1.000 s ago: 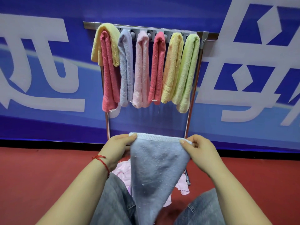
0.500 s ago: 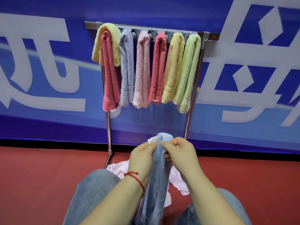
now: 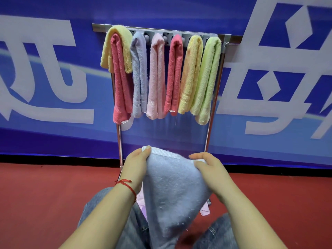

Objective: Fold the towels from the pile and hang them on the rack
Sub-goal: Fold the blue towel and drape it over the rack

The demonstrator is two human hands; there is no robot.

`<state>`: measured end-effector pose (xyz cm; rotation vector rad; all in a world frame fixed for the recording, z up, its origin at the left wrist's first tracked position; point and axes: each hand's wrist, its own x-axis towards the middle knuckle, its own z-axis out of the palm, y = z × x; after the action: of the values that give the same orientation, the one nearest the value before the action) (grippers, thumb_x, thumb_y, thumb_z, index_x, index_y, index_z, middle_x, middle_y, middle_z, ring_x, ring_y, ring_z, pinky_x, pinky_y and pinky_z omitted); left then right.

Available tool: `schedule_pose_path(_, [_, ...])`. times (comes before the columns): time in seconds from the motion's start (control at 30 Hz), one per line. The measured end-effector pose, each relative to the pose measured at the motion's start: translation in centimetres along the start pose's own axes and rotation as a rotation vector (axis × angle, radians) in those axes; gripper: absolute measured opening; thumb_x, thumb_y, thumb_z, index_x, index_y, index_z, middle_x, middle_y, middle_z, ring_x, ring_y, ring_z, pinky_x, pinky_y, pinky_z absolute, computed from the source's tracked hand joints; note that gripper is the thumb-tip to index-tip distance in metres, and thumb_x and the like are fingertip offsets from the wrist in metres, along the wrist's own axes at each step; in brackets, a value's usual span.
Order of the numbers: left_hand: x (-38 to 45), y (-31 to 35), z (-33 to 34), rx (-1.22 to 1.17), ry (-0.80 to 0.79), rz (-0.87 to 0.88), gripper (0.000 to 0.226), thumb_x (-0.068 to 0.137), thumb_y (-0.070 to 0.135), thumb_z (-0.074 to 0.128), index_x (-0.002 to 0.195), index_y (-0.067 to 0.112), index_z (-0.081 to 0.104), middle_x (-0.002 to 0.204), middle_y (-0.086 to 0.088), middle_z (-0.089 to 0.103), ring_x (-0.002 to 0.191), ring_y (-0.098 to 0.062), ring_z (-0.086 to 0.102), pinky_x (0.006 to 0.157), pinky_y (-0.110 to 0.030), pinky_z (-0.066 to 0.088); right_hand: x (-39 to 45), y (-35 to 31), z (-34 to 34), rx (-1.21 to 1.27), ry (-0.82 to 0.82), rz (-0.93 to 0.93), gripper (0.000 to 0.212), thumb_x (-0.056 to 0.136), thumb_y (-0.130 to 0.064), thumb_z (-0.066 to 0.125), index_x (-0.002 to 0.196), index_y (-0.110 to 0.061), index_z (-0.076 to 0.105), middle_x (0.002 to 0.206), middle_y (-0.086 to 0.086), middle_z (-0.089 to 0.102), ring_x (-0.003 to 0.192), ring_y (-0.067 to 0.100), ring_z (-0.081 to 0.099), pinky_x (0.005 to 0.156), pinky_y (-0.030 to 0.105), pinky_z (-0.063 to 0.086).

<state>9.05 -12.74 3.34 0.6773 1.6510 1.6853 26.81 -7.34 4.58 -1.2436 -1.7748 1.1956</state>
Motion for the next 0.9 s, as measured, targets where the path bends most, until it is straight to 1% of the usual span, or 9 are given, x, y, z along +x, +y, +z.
schedule_pose_path(0.03, [0.1, 0.0, 0.1, -0.046, -0.014, -0.031, 0.033, 0.092, 0.025, 0.054, 0.06, 0.019, 0.046, 0.061, 0.003, 0.044, 0.06, -0.015, 0.038, 0.058, -0.029, 0.029, -0.1, 0.0, 0.0, -0.03, 0.0, -0.005, 0.007, 0.086, -0.026, 0.061, 0.092, -0.024, 0.065, 0.105, -0.008, 0.064, 0.094, 0.007, 0.058, 0.075, 0.021, 0.043])
schedule_pose_path(0.13, [-0.2, 0.0, 0.2, -0.076, -0.056, -0.035, 0.028, 0.092, 0.024, 0.054, 0.065, 0.017, 0.051, 0.066, -0.001, 0.048, 0.065, -0.016, 0.041, 0.059, -0.03, 0.031, -0.2, 0.1, 0.0, -0.1, 0.029, 0.007, 0.032, 0.067, -0.048, 0.077, 0.084, -0.024, 0.066, 0.09, -0.012, 0.066, 0.086, 0.005, 0.06, 0.074, 0.024, 0.046])
schedule_pose_path(0.27, [-1.0, 0.0, 0.3, -0.048, -0.115, 0.048, 0.037, 0.094, 0.02, 0.05, 0.057, 0.015, 0.046, 0.047, 0.01, 0.046, 0.045, -0.006, 0.038, 0.049, -0.026, 0.027, -0.2, -0.2, -0.3, -0.204, 0.17, -0.069, 0.039, 0.069, -0.035, 0.079, 0.06, -0.016, 0.047, 0.059, -0.007, 0.049, 0.057, 0.01, 0.042, 0.05, 0.015, 0.033])
schedule_pose_path(0.5, [-1.9, 0.0, 1.0, -0.054, -0.184, 0.114, 0.026, 0.092, 0.019, 0.054, 0.069, 0.01, 0.06, 0.058, 0.007, 0.057, 0.053, -0.005, 0.047, 0.053, -0.019, 0.038, -0.1, -0.8, 0.0, -0.271, 0.147, -0.007, 0.046, 0.082, -0.021, 0.063, 0.052, -0.018, 0.028, 0.053, -0.001, 0.025, 0.053, 0.015, 0.022, 0.048, 0.029, 0.02])
schedule_pose_path(0.6, [-2.1, -0.2, 1.2, -0.016, -0.229, 0.186, 0.032, 0.087, 0.028, 0.059, 0.082, -0.003, 0.063, 0.076, -0.005, 0.059, 0.073, -0.014, 0.051, 0.072, -0.03, 0.041, -0.2, -1.6, 0.0, 0.033, 0.041, 0.236, 0.033, 0.083, -0.015, 0.058, 0.055, -0.015, 0.041, 0.056, 0.004, 0.035, 0.05, 0.016, 0.03, 0.045, 0.024, 0.025])
schedule_pose_path(0.67, [-2.5, -0.2, 1.3, -0.007, -0.247, 0.228, 0.044, 0.081, 0.037, 0.057, 0.088, -0.006, 0.06, 0.079, -0.011, 0.059, 0.077, -0.017, 0.05, 0.075, -0.035, 0.042, -0.6, -2.0, 0.2, 0.271, -0.04, 0.355, 0.023, 0.085, -0.015, 0.056, 0.063, -0.011, 0.053, 0.054, 0.005, 0.047, 0.043, 0.015, 0.043, 0.044, 0.02, 0.033])
schedule_pose_path(0.73, [-2.9, -0.5, 1.8, 0.003, -0.262, 0.262, 0.034, 0.087, 0.031, 0.057, 0.09, -0.002, 0.064, 0.086, -0.017, 0.067, 0.079, -0.018, 0.056, 0.078, -0.038, 0.048, -0.8, -2.3, 0.4, 0.408, -0.109, 0.404, 0.023, 0.088, -0.016, 0.052, 0.068, -0.007, 0.057, 0.051, 0.005, 0.057, 0.041, 0.014, 0.053, 0.043, 0.021, 0.037])
schedule_pose_path(0.8, [-3.4, -0.6, 2.3, 0.018, -0.276, 0.288, 0.019, 0.093, 0.017, 0.053, 0.094, 0.005, 0.069, 0.093, -0.011, 0.072, 0.085, -0.015, 0.064, 0.082, -0.031, 0.051, -0.8, -2.5, 0.6, 0.49, -0.159, 0.423, 0.028, 0.091, -0.019, 0.048, 0.072, -0.003, 0.061, 0.057, 0.007, 0.066, 0.046, 0.016, 0.063, 0.046, 0.022, 0.04])
schedule_pose_path(0.9, [-3.7, -0.5, 2.4, 0.024, -0.324, 0.332, 0.019, 0.094, 0.012, 0.051, 0.1, 0.01, 0.069, 0.097, -0.004, 0.073, 0.093, -0.011, 0.066, 0.083, -0.019, 0.05, -0.8, -2.7, 0.7, 0.62, -0.188, 0.451, 0.033, 0.094, -0.021, 0.044, 0.079, 0.001, 0.064, 0.068, 0.011, 0.072, 0.055, 0.018, 0.068, 0.046, 0.02, 0.046])
